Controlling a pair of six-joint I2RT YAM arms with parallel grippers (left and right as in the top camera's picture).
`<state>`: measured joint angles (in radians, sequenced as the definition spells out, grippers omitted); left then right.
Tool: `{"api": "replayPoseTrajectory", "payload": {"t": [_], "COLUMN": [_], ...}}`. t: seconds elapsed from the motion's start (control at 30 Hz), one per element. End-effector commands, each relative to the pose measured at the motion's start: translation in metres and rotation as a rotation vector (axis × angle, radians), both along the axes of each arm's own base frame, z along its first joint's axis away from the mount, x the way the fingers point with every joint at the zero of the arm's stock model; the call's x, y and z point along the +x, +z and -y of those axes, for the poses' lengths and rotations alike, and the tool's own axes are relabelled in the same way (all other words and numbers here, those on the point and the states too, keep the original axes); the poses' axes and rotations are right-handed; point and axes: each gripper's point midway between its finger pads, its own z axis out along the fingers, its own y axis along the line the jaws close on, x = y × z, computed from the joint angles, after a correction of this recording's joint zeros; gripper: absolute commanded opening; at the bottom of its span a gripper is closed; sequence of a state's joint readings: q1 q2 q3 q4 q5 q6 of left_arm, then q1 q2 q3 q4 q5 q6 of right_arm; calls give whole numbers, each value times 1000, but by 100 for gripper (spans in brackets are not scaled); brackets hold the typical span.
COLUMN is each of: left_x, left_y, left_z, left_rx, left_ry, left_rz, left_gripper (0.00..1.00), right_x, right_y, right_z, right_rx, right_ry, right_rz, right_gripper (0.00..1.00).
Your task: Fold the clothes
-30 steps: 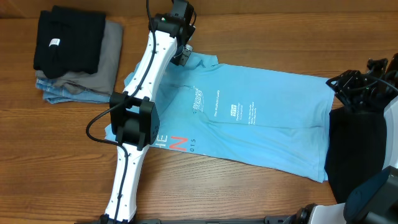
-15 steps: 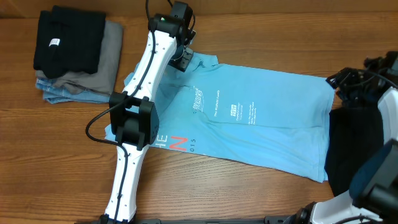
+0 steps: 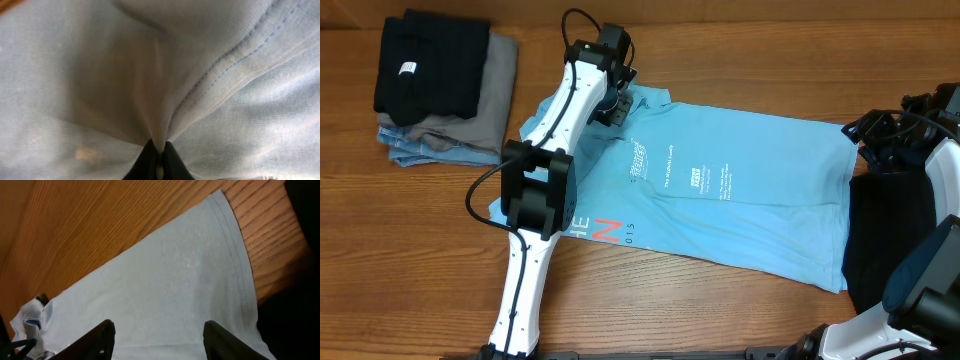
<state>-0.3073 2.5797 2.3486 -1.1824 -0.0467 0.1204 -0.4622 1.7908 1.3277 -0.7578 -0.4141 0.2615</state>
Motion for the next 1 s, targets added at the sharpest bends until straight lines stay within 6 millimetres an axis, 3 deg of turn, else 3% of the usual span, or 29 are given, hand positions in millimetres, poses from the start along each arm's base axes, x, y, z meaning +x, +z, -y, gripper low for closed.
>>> {"api": "replayPoseTrajectory", "payload": {"t": [0.0,0.23,0.43,0.73,0.97], "left_x": [11,28,32,25,15], "left_y": [12,47,77,83,81], "left_z": [-3,-25,-38,-43,-42], "left_rx": [4,118,160,157,143], "left_ry": [31,92,116,160,175], "left_rz": [46,150,192,173,132], "left_gripper": [4,4,4,4,4], "right_x": [7,21,25,44,55], "right_y": [10,17,1,-19,-51], "right_z": [1,10,21,36,51], "right_rx": [-15,-60,-111,-198,-262], "right_ry": [6,1,-20,3,-26], "right_rz": [34,99,72,97,66], "right_gripper": [61,61,62,61,61]}}
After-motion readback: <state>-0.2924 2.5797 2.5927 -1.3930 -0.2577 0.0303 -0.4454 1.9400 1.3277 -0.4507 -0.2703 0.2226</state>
